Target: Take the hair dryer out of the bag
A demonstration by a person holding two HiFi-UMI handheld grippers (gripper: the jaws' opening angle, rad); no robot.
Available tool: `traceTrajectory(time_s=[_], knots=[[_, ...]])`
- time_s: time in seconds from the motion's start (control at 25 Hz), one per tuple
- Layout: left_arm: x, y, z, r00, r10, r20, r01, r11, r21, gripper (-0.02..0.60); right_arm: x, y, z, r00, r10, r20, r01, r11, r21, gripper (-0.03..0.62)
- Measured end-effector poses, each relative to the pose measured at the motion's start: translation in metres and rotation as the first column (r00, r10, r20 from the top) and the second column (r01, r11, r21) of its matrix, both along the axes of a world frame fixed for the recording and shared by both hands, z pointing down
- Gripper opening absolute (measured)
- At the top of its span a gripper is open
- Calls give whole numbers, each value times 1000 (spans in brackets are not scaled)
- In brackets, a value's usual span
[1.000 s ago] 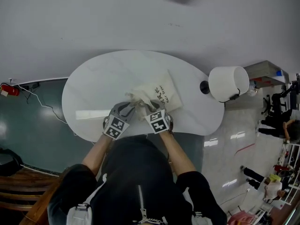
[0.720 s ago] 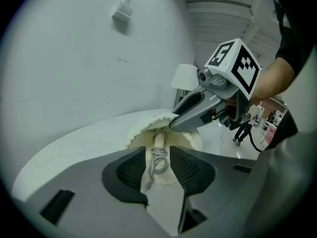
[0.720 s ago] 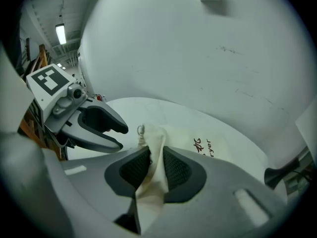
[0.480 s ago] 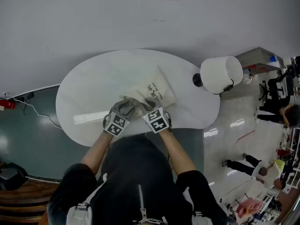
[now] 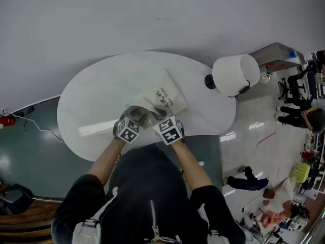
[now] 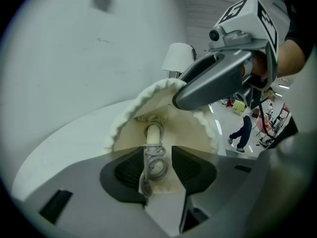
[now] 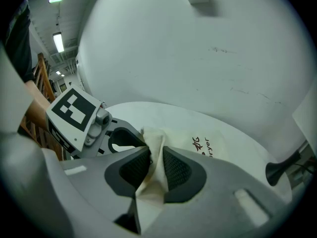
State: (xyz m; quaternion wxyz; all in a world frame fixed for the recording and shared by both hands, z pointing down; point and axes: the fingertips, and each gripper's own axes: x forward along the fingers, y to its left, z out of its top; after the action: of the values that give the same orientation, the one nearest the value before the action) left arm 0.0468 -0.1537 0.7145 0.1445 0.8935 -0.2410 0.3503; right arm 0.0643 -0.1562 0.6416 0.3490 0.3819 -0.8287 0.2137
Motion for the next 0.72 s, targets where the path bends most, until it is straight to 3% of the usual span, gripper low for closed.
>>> traceTrajectory(time_s=[0.48,0.72], knots=[[12,-5,23,996,53,68,-53,999,-5,178,3,3,4,1000,17,0,-17,1000,1,71],[11,-3,40,987,84,139,-81,996,-22,199,3,1,4,1000,27,12,-27,1000,14,71]])
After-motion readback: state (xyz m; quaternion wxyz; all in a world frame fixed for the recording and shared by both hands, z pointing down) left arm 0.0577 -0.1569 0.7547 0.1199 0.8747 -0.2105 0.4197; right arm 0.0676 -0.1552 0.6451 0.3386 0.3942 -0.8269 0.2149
